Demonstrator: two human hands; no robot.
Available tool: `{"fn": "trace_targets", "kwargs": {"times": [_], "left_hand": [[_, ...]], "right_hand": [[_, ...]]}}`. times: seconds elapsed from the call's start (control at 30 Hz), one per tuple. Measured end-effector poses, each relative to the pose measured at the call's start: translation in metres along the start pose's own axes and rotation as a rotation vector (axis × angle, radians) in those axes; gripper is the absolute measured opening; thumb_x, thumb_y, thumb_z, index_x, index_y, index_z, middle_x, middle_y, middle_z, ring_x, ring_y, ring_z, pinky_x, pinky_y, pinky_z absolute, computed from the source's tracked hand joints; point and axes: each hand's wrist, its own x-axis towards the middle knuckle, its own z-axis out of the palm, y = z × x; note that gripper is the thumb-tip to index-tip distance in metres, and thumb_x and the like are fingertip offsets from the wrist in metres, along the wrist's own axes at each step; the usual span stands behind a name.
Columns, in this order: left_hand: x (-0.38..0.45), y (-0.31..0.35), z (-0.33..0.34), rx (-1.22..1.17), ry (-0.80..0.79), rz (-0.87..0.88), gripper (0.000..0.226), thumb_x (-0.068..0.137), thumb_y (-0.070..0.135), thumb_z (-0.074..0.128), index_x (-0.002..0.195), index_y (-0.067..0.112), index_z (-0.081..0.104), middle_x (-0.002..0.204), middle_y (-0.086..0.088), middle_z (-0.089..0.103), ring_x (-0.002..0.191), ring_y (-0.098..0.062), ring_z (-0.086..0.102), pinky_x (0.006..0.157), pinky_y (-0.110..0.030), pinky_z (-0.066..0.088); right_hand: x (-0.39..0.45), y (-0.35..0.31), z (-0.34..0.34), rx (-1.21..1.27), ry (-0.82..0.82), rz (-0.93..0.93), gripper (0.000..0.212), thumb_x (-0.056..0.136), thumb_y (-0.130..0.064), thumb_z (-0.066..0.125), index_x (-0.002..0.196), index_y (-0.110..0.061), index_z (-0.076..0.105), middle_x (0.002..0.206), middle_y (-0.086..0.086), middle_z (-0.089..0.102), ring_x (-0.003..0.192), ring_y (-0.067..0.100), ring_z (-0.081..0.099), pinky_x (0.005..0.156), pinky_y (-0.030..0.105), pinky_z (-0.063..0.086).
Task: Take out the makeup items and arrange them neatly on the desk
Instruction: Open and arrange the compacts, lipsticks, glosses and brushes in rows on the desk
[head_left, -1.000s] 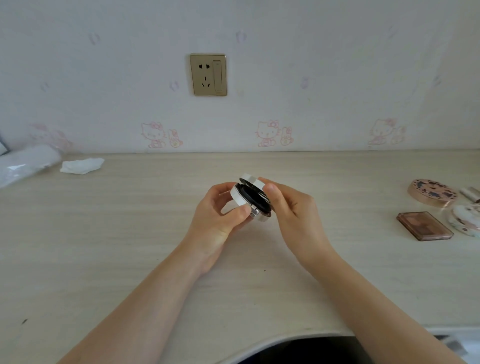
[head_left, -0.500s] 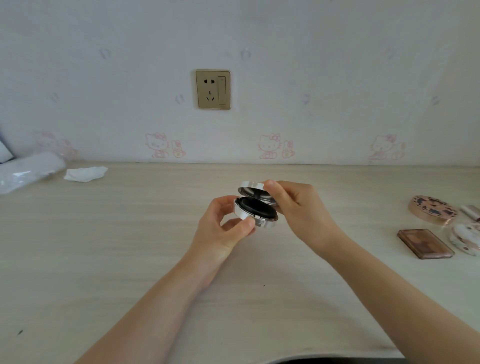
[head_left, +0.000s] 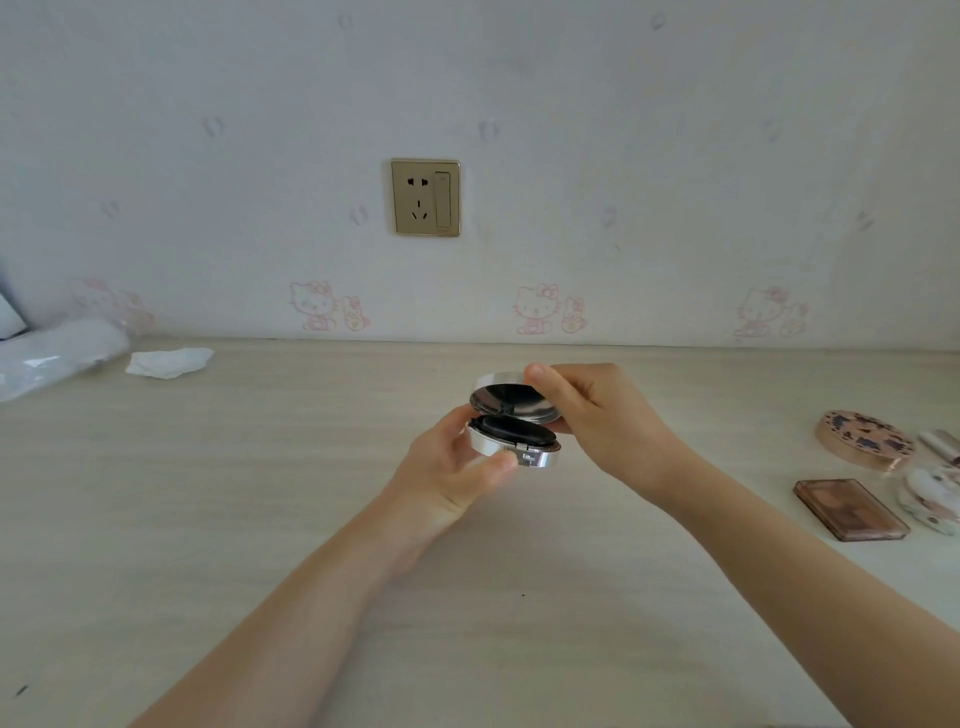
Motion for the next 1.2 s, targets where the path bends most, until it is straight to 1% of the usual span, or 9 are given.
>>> {"fn": "trace_targets", "kwargs": {"times": [0.07,0.13,0.27,0.4,0.47,0.67,0.83,1.03,1.2], "left_hand": [[0.006,0.003,-0.004,0.141,-0.055,0.021,0.056,0.062,0.044,0.065,0.117,0.036,0.059,0.109,0.018,0.068,0.104,0.003,0.060,0.083,-0.008,0.045],[0.012,0.003,-0.009,0.182,-0.105,0.006,0.061,0.063,0.040,0.068,0.122,0.032,0.056,0.114,0.016,0.067,0.107,0.003,0.060,0.084,-0.012,0.046],[0.022,-0.005,-0.020,0.287,-0.162,0.013,0.064,0.064,0.035,0.078,0.122,0.037,0.050,0.121,0.021,0.061,0.120,0.004,0.052,0.098,-0.022,0.039],[0.029,-0.010,-0.030,0.456,-0.157,-0.010,0.075,0.054,0.055,0.082,0.119,0.058,0.044,0.127,0.044,0.044,0.123,0.023,0.035,0.099,-0.009,0.029],[0.030,-0.016,-0.032,0.511,-0.144,-0.037,0.092,0.050,0.059,0.081,0.131,0.044,0.042,0.141,0.033,0.035,0.131,0.016,0.030,0.105,-0.014,0.027],[0.021,-0.022,-0.032,0.662,-0.155,-0.033,0.096,0.057,0.052,0.083,0.139,0.047,0.034,0.153,0.017,0.027,0.139,0.003,0.027,0.111,-0.021,0.027],[0.007,-0.021,-0.031,0.667,-0.045,-0.012,0.105,0.059,0.048,0.086,0.145,0.040,0.026,0.122,0.045,0.038,0.116,0.020,0.037,0.094,0.000,0.025],[-0.015,-0.019,-0.024,0.611,0.133,-0.002,0.058,0.058,0.052,0.082,0.101,0.035,0.046,0.111,0.021,0.059,0.110,0.009,0.052,0.091,-0.015,0.041],[-0.016,-0.018,-0.015,0.633,0.176,-0.020,0.050,0.056,0.062,0.077,0.094,0.034,0.059,0.097,0.020,0.065,0.097,0.010,0.055,0.079,-0.008,0.042]], "right_hand": [[0.003,0.004,-0.002,-0.029,-0.012,-0.011,0.069,0.089,-0.057,0.044,0.088,0.011,0.057,0.092,0.034,0.059,0.085,0.042,0.062,0.088,0.060,0.047],[0.004,0.009,-0.003,-0.058,-0.017,-0.022,0.067,0.086,-0.060,0.044,0.083,0.006,0.059,0.082,0.030,0.057,0.072,0.029,0.055,0.087,0.059,0.047],[0.005,0.021,-0.002,-0.114,-0.047,-0.057,0.046,0.088,-0.054,0.045,0.087,-0.016,0.071,0.083,0.015,0.066,0.083,0.033,0.061,0.082,0.052,0.050],[0.005,0.035,0.002,-0.105,-0.071,-0.045,0.029,0.095,-0.043,0.048,0.094,-0.028,0.073,0.084,0.001,0.071,0.085,0.022,0.063,0.082,0.044,0.051],[0.004,0.041,0.006,-0.090,-0.078,-0.041,0.025,0.096,-0.040,0.050,0.094,-0.029,0.073,0.085,-0.006,0.071,0.084,0.015,0.063,0.080,0.037,0.049],[-0.001,0.056,0.016,-0.048,-0.118,-0.035,0.021,0.093,-0.038,0.055,0.105,-0.034,0.072,0.098,-0.021,0.071,0.097,-0.003,0.064,0.085,0.019,0.049],[-0.002,0.056,0.019,-0.027,-0.092,-0.047,0.014,0.090,-0.037,0.060,0.093,-0.045,0.071,0.096,-0.024,0.071,0.094,-0.007,0.063,0.080,0.009,0.046],[0.000,0.052,0.018,-0.041,-0.109,-0.037,0.014,0.089,-0.037,0.061,0.088,-0.047,0.069,0.096,-0.026,0.070,0.095,-0.010,0.062,0.078,0.002,0.041],[-0.003,0.056,0.022,-0.043,-0.084,-0.018,0.012,0.087,-0.034,0.063,0.094,-0.037,0.072,0.093,-0.023,0.072,0.091,-0.009,0.063,0.077,0.006,0.045]]}}
